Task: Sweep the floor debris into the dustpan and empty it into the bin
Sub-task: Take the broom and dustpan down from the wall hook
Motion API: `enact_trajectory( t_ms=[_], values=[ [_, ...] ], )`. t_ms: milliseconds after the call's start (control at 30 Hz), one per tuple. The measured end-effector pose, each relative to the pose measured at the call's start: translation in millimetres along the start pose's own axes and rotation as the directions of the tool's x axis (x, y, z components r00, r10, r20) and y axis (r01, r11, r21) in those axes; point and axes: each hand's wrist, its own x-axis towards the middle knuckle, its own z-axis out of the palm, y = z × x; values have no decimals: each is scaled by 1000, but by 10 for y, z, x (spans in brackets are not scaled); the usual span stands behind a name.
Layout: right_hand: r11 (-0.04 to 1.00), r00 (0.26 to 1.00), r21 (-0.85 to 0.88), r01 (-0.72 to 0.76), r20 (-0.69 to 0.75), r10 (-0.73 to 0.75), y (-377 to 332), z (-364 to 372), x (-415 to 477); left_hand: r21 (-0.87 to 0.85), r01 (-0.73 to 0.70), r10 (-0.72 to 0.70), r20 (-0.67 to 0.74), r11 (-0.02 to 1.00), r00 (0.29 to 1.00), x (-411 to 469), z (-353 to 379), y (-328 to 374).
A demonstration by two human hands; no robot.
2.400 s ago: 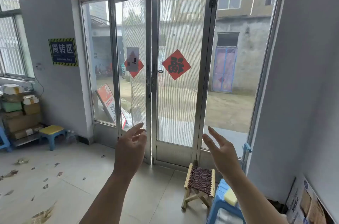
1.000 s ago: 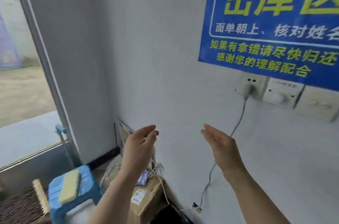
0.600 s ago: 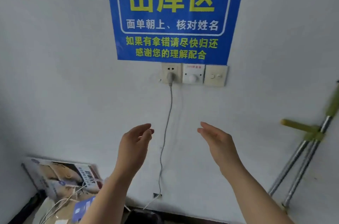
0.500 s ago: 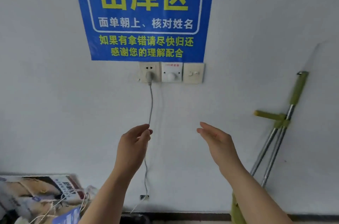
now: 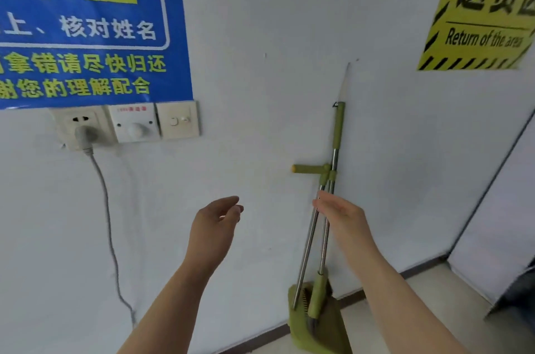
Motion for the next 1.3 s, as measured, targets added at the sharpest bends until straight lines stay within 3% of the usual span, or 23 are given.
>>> enact_trajectory(
  t_ms=[300,533,767,1100,1300],
  values=[
    [999,995,-38,12,-99,-16,-131,-777,1125,-5,-52,52,50,999,997,812,1203,383],
    [992,995,-98,77,-50,-82,-287,-1176,2075,-65,-94,98,56,993,994,1444,1912,733],
    [986,986,-76,147,-63,-152,-631,-1243,2803,-50,-156,160,71,986,985,1976,2269,1091],
    [971,978,-136,197,-48,-205,-1041,-1052,3394,-94,-77,91,146,993,985,2443,2521,1110],
    [964,965,-105,245,-66,-253,-1103,-923,3580,83,-131,106,257,988,961,2599,2541,985]
  ],
)
